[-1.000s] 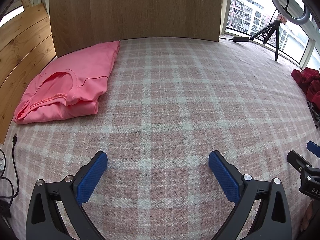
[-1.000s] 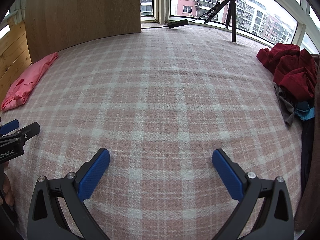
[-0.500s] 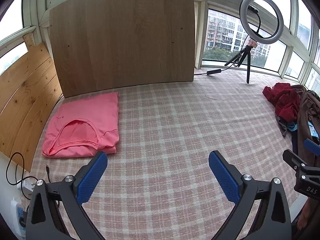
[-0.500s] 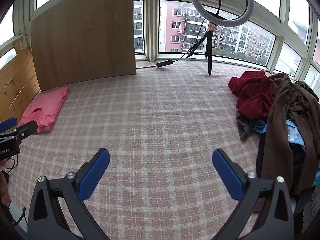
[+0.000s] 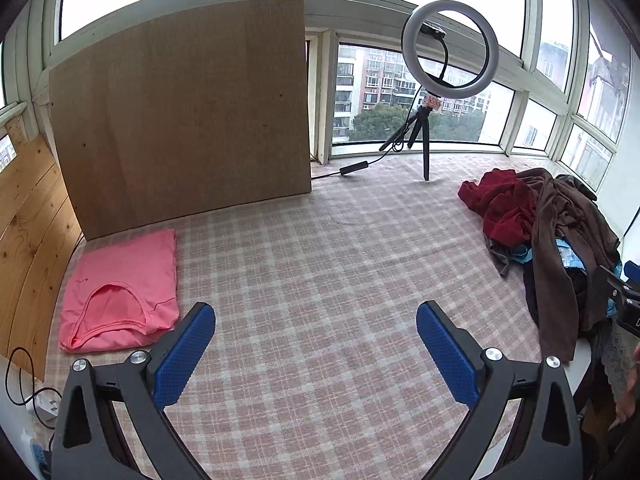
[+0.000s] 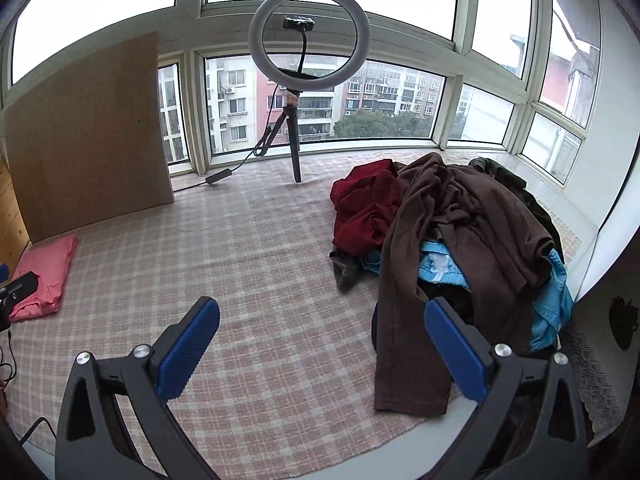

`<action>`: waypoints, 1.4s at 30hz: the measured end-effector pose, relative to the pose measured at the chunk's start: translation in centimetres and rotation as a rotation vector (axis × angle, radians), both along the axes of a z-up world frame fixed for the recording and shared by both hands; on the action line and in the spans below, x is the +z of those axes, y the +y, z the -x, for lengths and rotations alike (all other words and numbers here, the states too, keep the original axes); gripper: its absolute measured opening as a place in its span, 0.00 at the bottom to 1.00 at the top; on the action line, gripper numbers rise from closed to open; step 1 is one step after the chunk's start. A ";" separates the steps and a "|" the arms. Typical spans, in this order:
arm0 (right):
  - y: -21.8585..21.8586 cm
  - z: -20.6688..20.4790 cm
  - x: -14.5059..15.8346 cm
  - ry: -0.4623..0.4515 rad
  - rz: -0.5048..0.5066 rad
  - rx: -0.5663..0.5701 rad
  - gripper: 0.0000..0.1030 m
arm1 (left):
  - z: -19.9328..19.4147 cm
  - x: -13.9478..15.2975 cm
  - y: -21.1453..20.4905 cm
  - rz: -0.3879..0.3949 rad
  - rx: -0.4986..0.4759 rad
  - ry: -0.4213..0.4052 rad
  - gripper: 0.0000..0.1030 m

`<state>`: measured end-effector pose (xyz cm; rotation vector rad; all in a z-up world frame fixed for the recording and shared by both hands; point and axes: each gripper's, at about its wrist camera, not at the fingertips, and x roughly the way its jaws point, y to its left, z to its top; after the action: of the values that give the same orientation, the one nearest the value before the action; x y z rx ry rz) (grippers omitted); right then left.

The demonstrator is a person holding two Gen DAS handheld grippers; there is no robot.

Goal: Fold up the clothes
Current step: 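Move both tools toward the heap of clothes on the bed, then close both tools on the brown fleece hoodie in the heap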

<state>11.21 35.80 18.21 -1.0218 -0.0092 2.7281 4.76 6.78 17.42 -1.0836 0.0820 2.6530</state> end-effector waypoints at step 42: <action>35.3 19.0 -2.7 -0.151 0.146 0.150 0.77 | 13.7 -1.6 51.4 0.097 -0.561 -0.113 0.98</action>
<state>-7.76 71.11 15.49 -1.3162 0.0921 2.8121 -8.91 58.14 15.84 -1.0496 0.4289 2.1007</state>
